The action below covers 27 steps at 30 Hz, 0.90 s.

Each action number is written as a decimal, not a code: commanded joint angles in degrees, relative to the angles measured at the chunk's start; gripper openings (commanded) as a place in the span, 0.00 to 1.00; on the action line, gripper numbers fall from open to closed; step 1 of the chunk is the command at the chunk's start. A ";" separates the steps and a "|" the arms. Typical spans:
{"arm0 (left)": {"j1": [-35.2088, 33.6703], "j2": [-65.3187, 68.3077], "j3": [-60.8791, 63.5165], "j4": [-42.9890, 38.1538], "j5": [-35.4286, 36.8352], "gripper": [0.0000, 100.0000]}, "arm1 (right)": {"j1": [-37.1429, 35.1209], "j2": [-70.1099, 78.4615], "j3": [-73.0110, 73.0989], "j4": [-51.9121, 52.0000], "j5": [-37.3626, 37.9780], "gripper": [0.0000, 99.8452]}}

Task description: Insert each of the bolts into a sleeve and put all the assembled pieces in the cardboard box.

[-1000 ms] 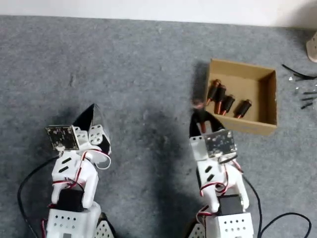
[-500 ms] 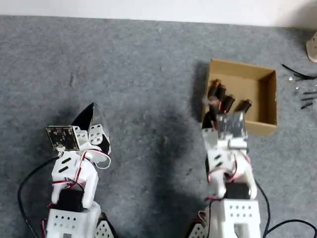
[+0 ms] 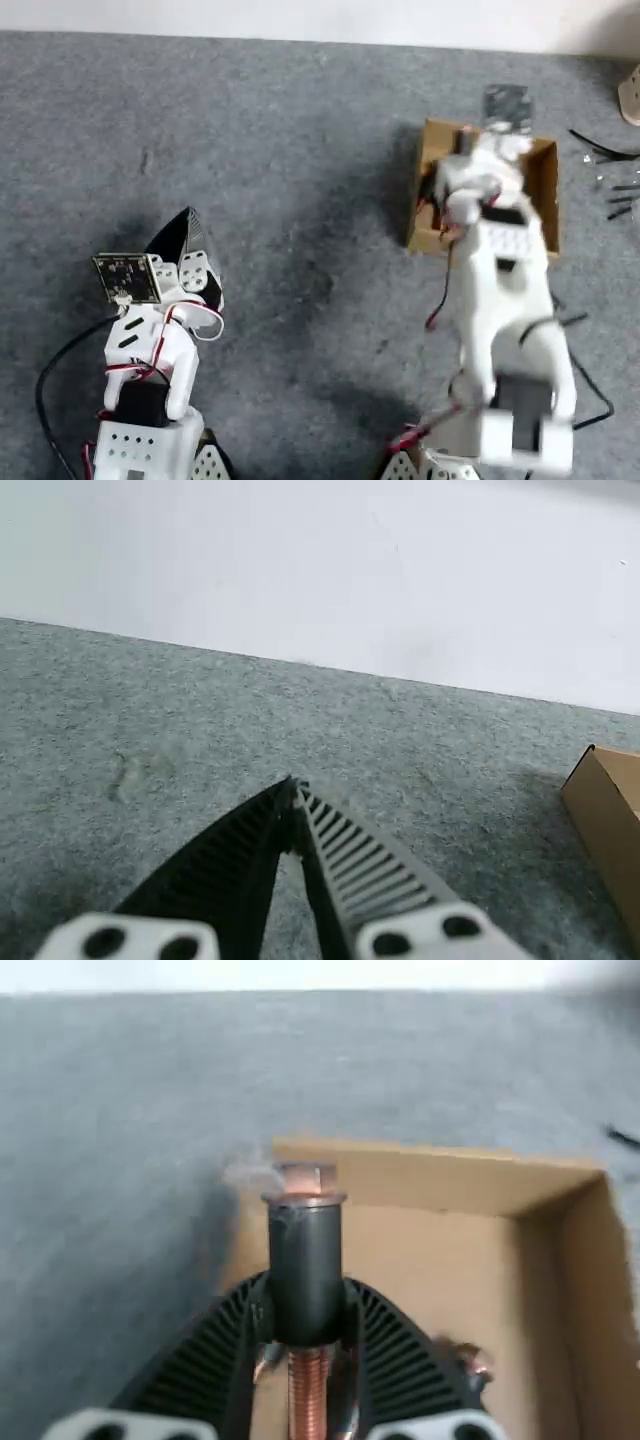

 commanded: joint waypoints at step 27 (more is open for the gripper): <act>-0.40 0.48 1.19 -1.23 -1.14 0.01 | 2.24 14.90 -28.70 27.12 -1.76 0.24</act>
